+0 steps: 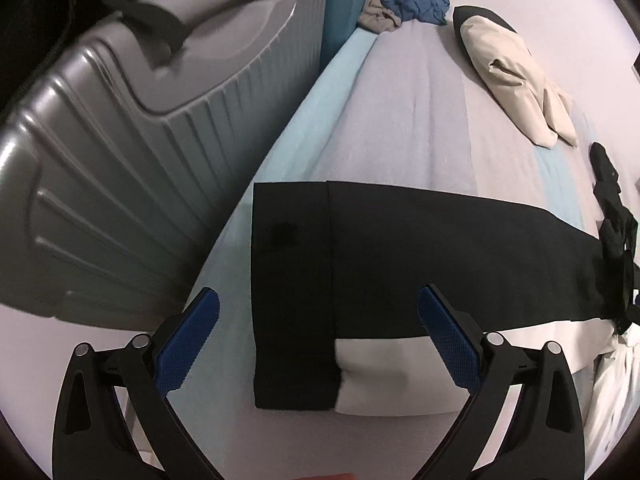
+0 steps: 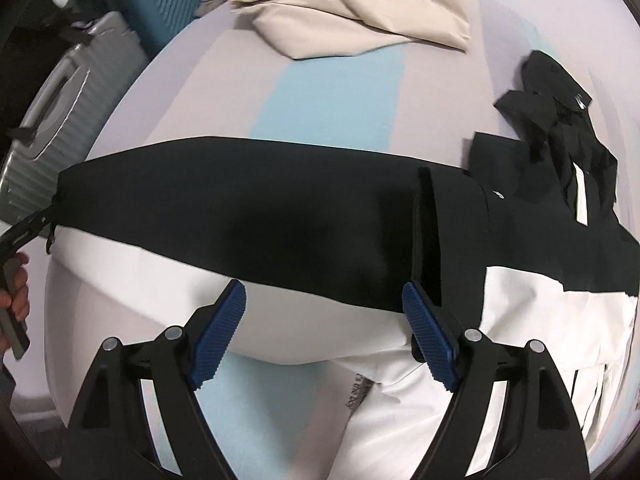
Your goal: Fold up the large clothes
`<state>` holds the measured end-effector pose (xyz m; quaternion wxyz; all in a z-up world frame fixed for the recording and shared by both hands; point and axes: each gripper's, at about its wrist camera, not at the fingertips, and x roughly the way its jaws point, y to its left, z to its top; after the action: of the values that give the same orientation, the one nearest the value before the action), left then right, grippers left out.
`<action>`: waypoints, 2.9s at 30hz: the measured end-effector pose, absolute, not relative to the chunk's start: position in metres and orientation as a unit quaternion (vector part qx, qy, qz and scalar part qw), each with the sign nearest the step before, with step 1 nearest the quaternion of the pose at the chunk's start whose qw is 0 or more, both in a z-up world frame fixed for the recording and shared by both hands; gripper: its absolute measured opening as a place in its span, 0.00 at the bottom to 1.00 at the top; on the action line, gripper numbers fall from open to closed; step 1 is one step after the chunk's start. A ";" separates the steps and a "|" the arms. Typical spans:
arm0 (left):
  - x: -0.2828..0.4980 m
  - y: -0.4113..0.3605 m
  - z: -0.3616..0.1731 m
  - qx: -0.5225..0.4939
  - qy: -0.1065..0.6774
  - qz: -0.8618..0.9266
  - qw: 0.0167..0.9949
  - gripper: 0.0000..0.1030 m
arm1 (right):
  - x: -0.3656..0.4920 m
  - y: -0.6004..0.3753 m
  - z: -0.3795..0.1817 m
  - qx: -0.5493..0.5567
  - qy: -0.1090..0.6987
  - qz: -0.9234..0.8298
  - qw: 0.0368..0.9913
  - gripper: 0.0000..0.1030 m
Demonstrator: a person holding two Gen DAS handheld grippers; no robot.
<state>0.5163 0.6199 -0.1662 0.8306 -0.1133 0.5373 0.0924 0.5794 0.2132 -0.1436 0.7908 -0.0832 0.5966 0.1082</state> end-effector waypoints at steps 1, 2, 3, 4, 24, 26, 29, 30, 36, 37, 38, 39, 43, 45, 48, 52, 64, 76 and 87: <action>0.518 0.621 -0.170 -0.116 0.542 0.085 0.828 0.88 | 0.581 0.216 -0.143 -0.083 0.597 0.112 0.790 0.75; 0.519 0.620 -0.173 -0.114 0.546 0.082 0.826 0.86 | 0.581 0.217 -0.142 -0.084 0.597 0.115 0.790 0.75; 0.521 0.620 -0.176 -0.110 0.550 0.079 0.824 0.82 | 0.582 0.218 -0.142 -0.085 0.596 0.117 0.790 0.75; 0.522 0.619 -0.179 -0.106 0.553 0.075 0.823 0.80 | 0.584 0.219 -0.140 -0.087 0.593 0.117 0.792 0.75; 0.532 0.606 -0.187 -0.084 0.571 0.061 0.814 0.12 | 0.584 0.218 -0.133 -0.079 0.587 0.125 0.796 0.75; 0.534 0.597 -0.182 -0.062 0.571 0.064 0.816 0.08 | 0.584 0.217 -0.131 -0.082 0.582 0.124 0.799 0.75; 0.534 0.590 -0.178 -0.046 0.572 0.071 0.816 0.07 | 0.585 0.213 -0.130 -0.079 0.580 0.121 0.802 0.75; 0.534 0.587 -0.175 -0.039 0.572 0.076 0.816 0.07 | 0.585 0.211 -0.130 -0.078 0.579 0.119 0.803 0.75; 0.531 0.564 -0.152 -0.015 0.565 0.103 0.819 0.06 | 0.583 0.196 -0.128 -0.074 0.567 0.108 0.813 0.79; 0.529 0.560 -0.147 -0.010 0.562 0.106 0.820 0.06 | 0.583 0.192 -0.129 -0.074 0.565 0.105 0.815 0.81; 0.529 0.555 -0.142 -0.004 0.559 0.108 0.822 0.06 | 0.583 0.189 -0.129 -0.072 0.564 0.103 0.816 0.81; 0.529 0.547 -0.136 0.001 0.557 0.111 0.823 0.06 | 0.583 0.184 -0.129 -0.071 0.563 0.100 0.818 0.81; 0.527 0.522 -0.114 0.009 0.547 0.116 0.829 0.06 | 0.582 0.166 -0.127 -0.063 0.558 0.089 0.823 0.87; 0.529 0.506 -0.105 0.009 0.545 0.114 0.830 0.06 | 0.581 0.155 -0.123 -0.058 0.551 0.081 0.829 0.90; 0.531 0.482 -0.095 0.007 0.544 0.106 0.832 0.06 | 0.580 0.138 -0.119 -0.056 0.544 0.077 0.834 0.92; 0.533 0.447 -0.086 0.001 0.543 0.097 0.834 0.06 | 0.577 0.110 -0.113 -0.051 0.533 0.066 0.842 0.92; 0.549 0.300 -0.064 0.018 0.536 0.051 0.842 0.06 | 0.556 -0.009 -0.107 -0.029 0.523 0.026 0.851 0.92; 0.555 0.138 -0.049 0.029 0.527 0.024 0.849 0.06 | 0.548 -0.152 -0.092 -0.027 0.506 -0.019 0.862 0.92; 0.561 -0.007 -0.055 0.020 0.526 0.004 0.851 0.07 | 0.553 -0.259 -0.078 -0.029 0.496 -0.040 0.867 0.92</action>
<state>0.5613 -0.0074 -0.0548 0.8505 0.0199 0.5255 0.0040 0.5534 -0.2591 -0.0780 0.8672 -0.0289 0.4956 -0.0395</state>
